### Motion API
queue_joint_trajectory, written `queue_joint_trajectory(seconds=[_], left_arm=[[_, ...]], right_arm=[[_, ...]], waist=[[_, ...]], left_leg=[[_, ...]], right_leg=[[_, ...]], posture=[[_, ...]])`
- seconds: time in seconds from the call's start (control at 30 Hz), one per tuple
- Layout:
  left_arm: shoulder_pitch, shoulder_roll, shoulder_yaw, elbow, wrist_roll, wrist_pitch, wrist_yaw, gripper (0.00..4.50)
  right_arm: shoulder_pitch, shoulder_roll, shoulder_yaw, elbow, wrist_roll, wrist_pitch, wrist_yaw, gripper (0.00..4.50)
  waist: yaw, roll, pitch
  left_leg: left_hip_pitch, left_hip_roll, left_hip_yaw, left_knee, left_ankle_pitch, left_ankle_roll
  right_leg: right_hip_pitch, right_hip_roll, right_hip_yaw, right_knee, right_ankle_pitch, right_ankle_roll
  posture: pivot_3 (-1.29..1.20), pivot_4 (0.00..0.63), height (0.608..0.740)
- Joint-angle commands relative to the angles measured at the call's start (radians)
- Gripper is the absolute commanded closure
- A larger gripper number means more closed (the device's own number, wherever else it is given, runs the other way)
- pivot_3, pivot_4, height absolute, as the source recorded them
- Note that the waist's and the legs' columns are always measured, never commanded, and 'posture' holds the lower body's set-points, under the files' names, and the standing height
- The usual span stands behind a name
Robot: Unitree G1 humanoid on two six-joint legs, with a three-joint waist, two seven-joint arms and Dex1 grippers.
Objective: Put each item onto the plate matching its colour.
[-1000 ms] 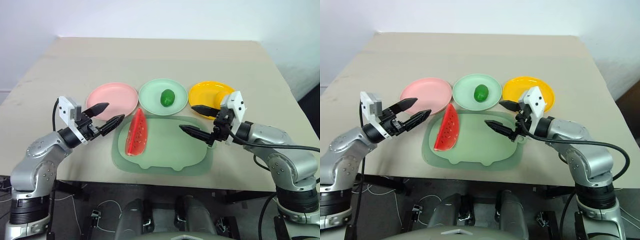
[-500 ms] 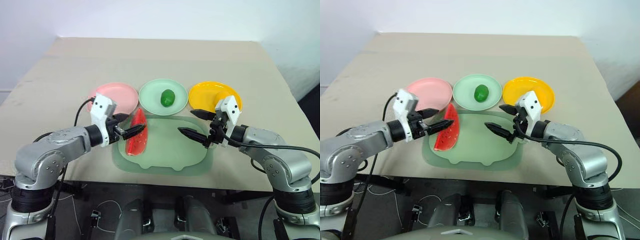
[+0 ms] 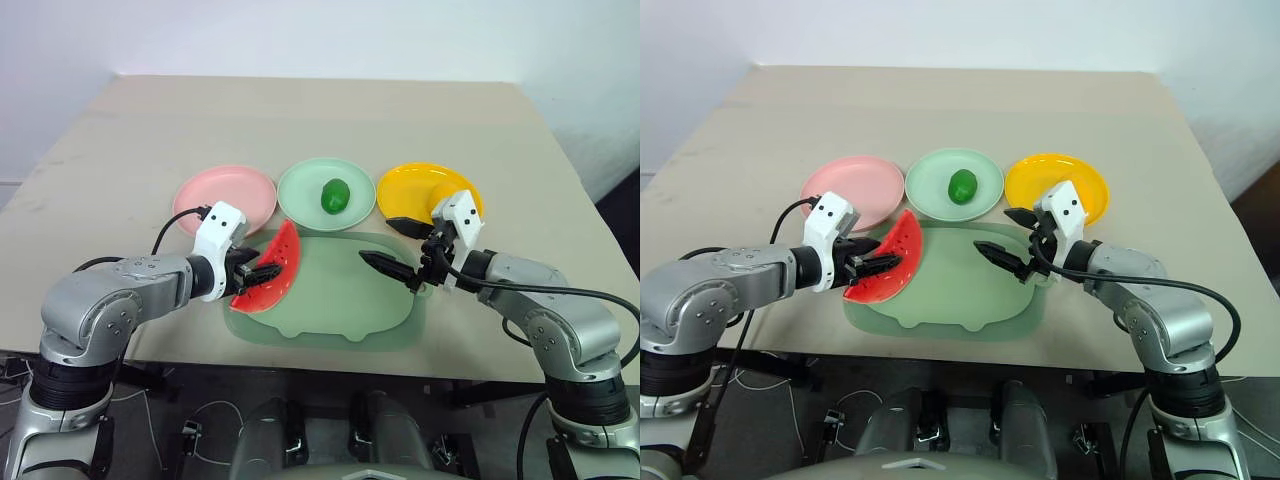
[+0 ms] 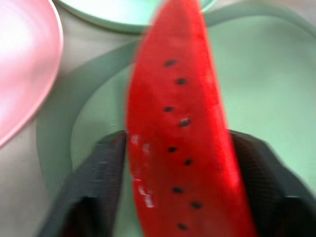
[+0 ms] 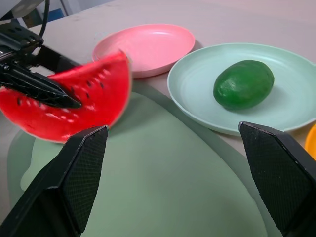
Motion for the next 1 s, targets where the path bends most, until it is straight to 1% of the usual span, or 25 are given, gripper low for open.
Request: queue_joint_trajectory(seconds=[0.03,0.1,0.27,0.37,0.47,0.57,0.7,0.83,1.0], left_arm=[[-0.007,0.020,0.028,-0.014,0.011,0.016,-0.011,2.62],[-0.006,0.030,0.031,-0.011,0.009,0.017,-0.025,2.78],[-0.044,0.024,0.084,0.019,0.005,-0.003,-0.042,2.80],[-0.095,0.026,0.128,0.032,-0.006,-0.025,-0.058,2.80],[-0.175,0.034,0.163,0.095,0.018,-0.046,-0.053,2.80],[-0.255,0.046,0.162,0.193,0.086,-0.105,-0.039,2.80],[-0.351,0.094,0.033,0.420,0.310,-0.300,-0.036,2.80],[-0.421,0.040,0.008,0.613,0.390,-0.365,-0.031,2.80],[-0.460,-0.034,-0.025,0.785,0.465,-0.415,-0.054,2.80]], right_arm=[[-0.024,0.002,-0.005,-0.004,-0.004,-0.023,-0.002,0.00],[-0.031,0.004,-0.001,0.006,-0.013,-0.025,-0.005,0.00],[-0.047,0.012,0.015,0.032,-0.038,-0.035,-0.011,0.00],[-0.051,0.015,0.015,0.034,-0.040,-0.041,-0.010,0.00],[-0.056,0.017,0.015,0.037,-0.040,-0.042,-0.010,0.00],[-0.058,0.022,0.018,0.032,-0.037,-0.040,-0.012,0.00],[-0.054,0.023,0.019,0.030,-0.040,-0.036,-0.016,0.00],[-0.057,0.021,0.015,0.034,-0.042,-0.037,-0.019,0.00],[-0.068,0.014,0.010,0.044,-0.049,-0.041,-0.022,0.00]], waist=[[0.000,0.000,0.000],[0.001,0.000,0.000],[0.001,0.000,0.000],[0.003,0.000,0.000],[0.003,0.000,0.000],[0.001,0.000,0.000],[0.000,0.000,0.000],[0.002,0.000,0.000],[0.001,-0.001,0.000]], left_leg=[[0.000,0.000,0.000,0.000,0.000,0.000],[0.000,0.000,0.000,0.000,0.000,0.000],[0.000,0.000,0.000,0.000,0.000,0.000],[0.000,0.000,0.000,0.000,0.000,0.000],[0.000,0.000,0.000,0.001,0.000,0.000],[0.000,0.000,0.000,0.002,0.000,0.000],[0.000,0.000,0.000,0.002,0.000,0.000],[0.000,0.000,0.001,0.002,0.000,0.000],[-0.002,0.000,0.000,0.004,0.000,0.000]], right_leg=[[0.000,0.000,0.000,0.000,0.000,0.000],[0.000,0.000,0.000,0.000,0.000,0.000],[0.000,0.000,0.000,0.000,0.000,0.000],[0.000,0.000,0.000,0.000,0.000,0.000],[0.000,-0.001,0.000,0.000,0.000,0.000],[0.000,0.000,0.000,0.001,0.000,0.000],[0.000,0.000,0.000,0.002,0.000,0.000],[0.000,0.000,0.000,0.002,0.000,0.000],[-0.001,0.000,0.000,0.003,0.000,0.000]], posture=[[0.00,0.150,0.696],[0.00,0.150,0.696],[0.00,0.150,0.696],[0.00,0.150,0.696],[0.00,0.150,0.696],[0.00,0.150,0.696],[0.00,0.150,0.696],[0.00,0.150,0.696],[0.00,0.150,0.696]])
